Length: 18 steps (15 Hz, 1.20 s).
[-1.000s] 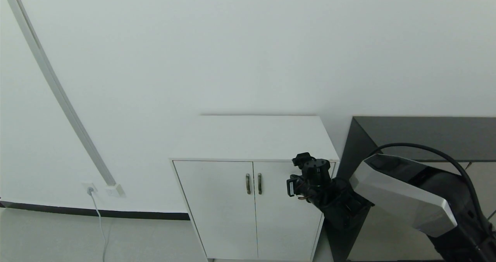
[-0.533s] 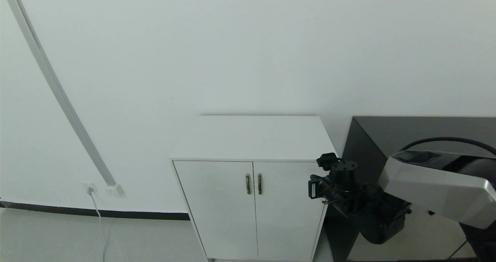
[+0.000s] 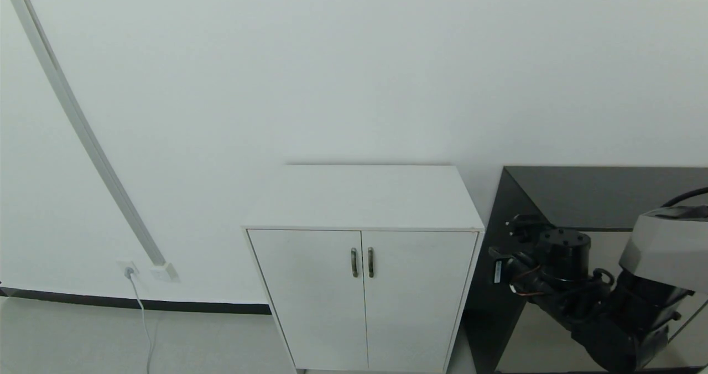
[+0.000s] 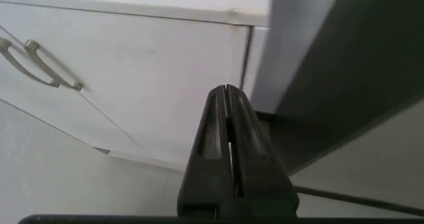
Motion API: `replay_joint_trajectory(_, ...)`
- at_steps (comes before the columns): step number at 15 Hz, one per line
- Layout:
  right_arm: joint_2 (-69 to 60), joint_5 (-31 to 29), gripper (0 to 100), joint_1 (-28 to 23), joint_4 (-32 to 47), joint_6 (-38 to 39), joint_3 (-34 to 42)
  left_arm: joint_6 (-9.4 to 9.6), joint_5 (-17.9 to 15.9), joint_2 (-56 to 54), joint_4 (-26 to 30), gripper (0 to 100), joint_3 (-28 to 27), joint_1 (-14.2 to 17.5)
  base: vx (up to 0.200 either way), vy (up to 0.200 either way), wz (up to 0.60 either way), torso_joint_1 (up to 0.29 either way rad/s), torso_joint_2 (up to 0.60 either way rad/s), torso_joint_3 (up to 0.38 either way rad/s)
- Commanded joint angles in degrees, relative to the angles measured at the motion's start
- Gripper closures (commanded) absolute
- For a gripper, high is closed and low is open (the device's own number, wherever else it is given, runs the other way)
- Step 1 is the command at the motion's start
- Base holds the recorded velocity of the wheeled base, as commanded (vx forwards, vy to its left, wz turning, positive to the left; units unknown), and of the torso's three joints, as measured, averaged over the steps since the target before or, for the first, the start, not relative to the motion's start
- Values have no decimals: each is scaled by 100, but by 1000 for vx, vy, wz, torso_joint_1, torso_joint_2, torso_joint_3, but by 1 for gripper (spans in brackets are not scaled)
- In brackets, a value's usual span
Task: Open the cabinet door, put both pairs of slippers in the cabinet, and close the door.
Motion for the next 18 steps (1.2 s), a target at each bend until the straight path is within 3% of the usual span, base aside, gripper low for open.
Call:
replay_joint_trajectory(1, -606, -1, 100, -233, -21, -71, 416, -2, 0, 0, 0, 100, 1, 0, 0, 0, 0, 0, 0, 0)
replay_joint_trajectory(13, -3269, 8, 100, -1692, -65, -598, 3132, 7, -8, 9, 0, 100, 1, 0, 0, 0, 0, 0, 0, 0)
replay_joint_trajectory(14, -3506, 8, 100, -1710, 32, -590, 3167, 7, -8, 9, 0, 100, -8, 0, 0, 0, 0, 0, 0, 0)
replay_joint_trajectory(18, -5009, 228, 100, -1718, 1605, -607, 3167, -2, -8, 9, 0, 100, -8, 0, 0, 0, 0, 0, 0, 0)
